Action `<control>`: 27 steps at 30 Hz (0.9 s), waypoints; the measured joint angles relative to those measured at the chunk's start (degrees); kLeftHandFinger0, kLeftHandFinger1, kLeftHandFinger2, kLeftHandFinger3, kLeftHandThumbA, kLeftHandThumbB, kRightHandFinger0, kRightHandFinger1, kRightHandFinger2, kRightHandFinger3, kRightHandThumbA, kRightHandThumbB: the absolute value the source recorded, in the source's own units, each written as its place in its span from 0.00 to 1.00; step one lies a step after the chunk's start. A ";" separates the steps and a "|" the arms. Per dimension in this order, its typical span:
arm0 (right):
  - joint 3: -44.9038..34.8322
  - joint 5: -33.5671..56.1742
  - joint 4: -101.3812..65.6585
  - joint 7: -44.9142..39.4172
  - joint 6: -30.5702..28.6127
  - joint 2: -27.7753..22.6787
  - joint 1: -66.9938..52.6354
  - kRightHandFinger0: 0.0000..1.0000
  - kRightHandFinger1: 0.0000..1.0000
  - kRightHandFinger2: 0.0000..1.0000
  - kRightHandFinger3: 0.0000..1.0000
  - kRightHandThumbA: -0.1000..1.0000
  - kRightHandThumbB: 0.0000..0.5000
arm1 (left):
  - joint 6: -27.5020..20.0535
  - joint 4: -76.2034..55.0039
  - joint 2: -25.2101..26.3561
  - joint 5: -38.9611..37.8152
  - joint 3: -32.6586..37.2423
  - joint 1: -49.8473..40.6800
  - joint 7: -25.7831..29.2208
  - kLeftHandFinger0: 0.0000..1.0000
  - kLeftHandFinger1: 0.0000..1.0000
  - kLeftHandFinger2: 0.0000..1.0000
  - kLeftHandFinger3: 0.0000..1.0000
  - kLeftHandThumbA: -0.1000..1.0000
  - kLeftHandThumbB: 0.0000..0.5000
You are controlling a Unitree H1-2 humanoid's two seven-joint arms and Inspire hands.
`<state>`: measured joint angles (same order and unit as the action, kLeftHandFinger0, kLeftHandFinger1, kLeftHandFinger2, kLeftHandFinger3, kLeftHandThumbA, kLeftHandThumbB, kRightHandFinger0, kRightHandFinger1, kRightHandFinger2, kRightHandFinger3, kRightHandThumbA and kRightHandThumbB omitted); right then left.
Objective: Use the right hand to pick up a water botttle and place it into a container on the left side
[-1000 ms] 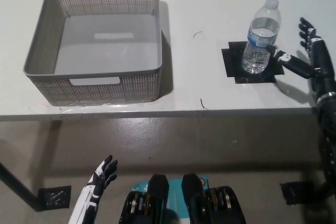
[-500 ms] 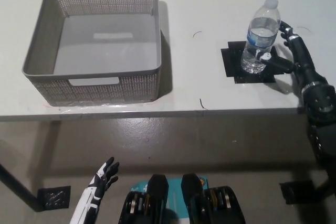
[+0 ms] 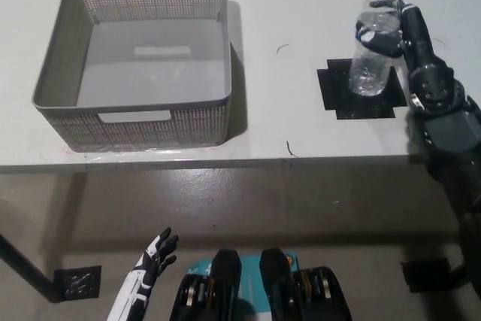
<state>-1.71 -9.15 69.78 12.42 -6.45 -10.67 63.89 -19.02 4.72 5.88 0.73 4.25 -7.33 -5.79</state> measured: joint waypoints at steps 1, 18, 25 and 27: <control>-0.04 0.00 0.00 0.60 -0.07 0.14 0.34 0.00 0.16 0.63 0.61 0.00 0.21 | 0.00 0.02 0.03 0.00 0.01 0.05 0.00 1.00 1.00 1.00 1.00 1.00 0.58; 0.32 -0.23 -18.85 4.94 -0.84 5.50 0.91 0.00 0.35 0.74 0.80 0.00 0.20 | -0.02 1.23 0.68 0.05 0.67 -0.30 0.02 1.00 1.00 1.00 1.00 1.00 0.53; 2.39 -0.67 -30.27 5.02 2.57 14.15 2.83 0.00 0.30 0.72 0.80 0.00 0.22 | -0.32 1.64 0.59 0.49 0.82 -0.51 0.03 1.00 1.00 1.00 1.00 1.00 0.60; 3.49 -1.05 -31.08 5.11 3.26 16.57 3.96 0.00 0.30 0.72 0.80 0.00 0.21 | -0.40 1.63 0.57 0.66 1.02 -0.51 0.03 1.00 1.00 1.00 1.00 1.00 0.59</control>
<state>1.79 -10.19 38.70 17.53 -3.19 5.90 67.85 -19.42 6.35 6.45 1.39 5.27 -7.84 -5.76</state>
